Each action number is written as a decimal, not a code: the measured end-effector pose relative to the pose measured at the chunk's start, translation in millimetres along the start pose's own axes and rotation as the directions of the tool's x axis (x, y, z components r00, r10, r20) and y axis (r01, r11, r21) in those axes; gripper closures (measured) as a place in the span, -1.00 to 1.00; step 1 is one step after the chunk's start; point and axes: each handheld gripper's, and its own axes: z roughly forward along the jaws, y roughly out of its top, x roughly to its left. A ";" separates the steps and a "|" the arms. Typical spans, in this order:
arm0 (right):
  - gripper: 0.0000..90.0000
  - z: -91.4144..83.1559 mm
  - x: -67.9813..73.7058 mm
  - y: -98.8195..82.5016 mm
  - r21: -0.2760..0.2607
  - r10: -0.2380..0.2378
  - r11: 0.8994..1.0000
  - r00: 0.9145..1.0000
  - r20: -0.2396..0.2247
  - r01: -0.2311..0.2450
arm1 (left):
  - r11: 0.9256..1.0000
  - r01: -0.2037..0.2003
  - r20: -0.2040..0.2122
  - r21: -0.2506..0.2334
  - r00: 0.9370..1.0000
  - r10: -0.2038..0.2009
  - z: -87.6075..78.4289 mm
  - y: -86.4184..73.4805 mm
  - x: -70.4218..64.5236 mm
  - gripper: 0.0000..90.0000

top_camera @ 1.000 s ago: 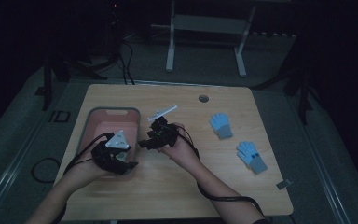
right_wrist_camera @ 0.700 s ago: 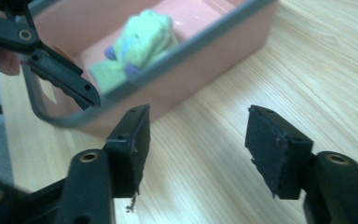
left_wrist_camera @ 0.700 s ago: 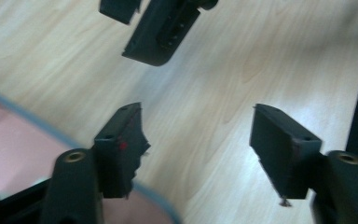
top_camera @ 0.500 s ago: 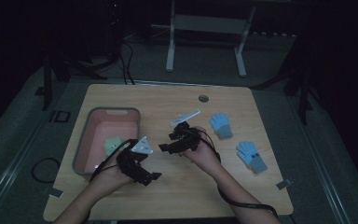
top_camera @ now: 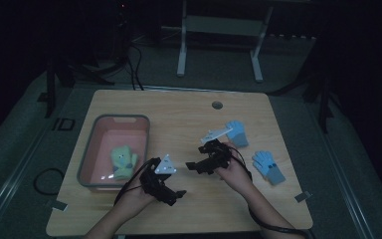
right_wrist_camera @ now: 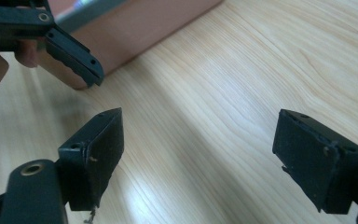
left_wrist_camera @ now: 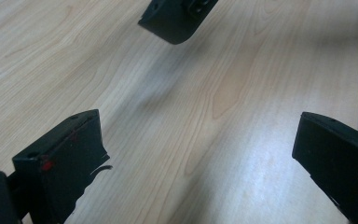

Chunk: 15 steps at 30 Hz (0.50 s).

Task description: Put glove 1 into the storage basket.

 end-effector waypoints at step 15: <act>-0.70 -11.4 -7.2 -44.0 0.031 -0.034 0.999 0.999 0.032 0.033 | 0.999 -0.033 -0.043 -0.035 0.999 0.032 36.4 -21.8 -17.2 -0.95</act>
